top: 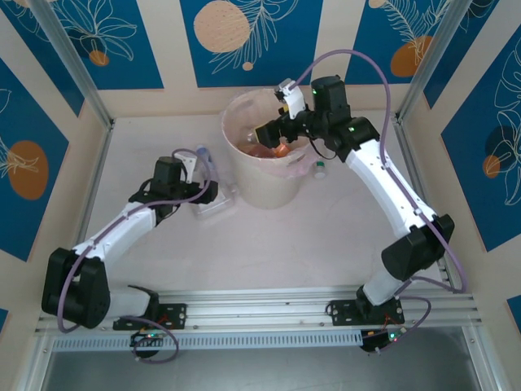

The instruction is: Put the plastic bottles in the bin

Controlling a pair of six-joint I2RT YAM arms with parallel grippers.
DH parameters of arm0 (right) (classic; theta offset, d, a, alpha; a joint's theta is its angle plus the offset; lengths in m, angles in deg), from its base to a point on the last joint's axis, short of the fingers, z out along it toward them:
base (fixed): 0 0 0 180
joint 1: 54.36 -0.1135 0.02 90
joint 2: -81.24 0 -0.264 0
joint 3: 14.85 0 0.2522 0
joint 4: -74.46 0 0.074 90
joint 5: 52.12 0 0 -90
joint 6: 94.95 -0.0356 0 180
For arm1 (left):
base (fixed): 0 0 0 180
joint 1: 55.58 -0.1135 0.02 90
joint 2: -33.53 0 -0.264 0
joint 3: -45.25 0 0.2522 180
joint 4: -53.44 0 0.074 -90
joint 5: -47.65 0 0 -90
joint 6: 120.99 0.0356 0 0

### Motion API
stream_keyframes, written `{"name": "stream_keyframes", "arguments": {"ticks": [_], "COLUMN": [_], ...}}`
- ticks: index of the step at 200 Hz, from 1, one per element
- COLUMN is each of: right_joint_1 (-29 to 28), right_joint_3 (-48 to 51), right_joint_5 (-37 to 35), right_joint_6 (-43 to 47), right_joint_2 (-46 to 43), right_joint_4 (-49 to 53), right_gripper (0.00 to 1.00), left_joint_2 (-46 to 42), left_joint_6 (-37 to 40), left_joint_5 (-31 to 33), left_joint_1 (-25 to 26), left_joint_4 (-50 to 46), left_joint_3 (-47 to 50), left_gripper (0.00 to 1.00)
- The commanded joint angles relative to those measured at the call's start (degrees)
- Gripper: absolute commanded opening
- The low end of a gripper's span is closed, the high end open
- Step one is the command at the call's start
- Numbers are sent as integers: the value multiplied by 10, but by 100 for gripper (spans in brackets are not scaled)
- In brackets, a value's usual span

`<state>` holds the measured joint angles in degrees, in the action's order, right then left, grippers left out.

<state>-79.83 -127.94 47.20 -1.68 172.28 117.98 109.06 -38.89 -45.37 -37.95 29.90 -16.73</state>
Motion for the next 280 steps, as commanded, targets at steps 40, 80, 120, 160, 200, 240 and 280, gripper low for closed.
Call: {"name": "stream_keyframes", "arguments": {"ticks": [40,80,120,160,200,240,280], "right_joint_1": [6,7,11,18,22,24,24], "right_joint_3": [159,242,286,304,313,306,317], "right_joint_5": [-71,-92,-130,-136,-138,-131,-136], "right_joint_6": [-83,-103,-94,-95,-86,-92,-97], "right_joint_2": [-147,-236,-290,-305,-300,-281,-283], "right_joint_4": [-174,-205,-202,-185,-182,-182,-178], "right_gripper": [100,99,99,100,100,100,100], "left_joint_2": [70,130,154,192,131,57,40], "left_joint_6": [94,140,202,204,144,4,-5], "left_joint_5": [-26,21,50,-58,-96,-178,-70], "left_joint_1": [-7,-4,-2,1,11,21,34], "left_joint_4": [-32,-37,-48,-148,-151,-69,-96], "left_joint_3": [-38,-54,-60,-112,-50,16,21], "left_gripper": [100,100,100,99,98,100,100]}}
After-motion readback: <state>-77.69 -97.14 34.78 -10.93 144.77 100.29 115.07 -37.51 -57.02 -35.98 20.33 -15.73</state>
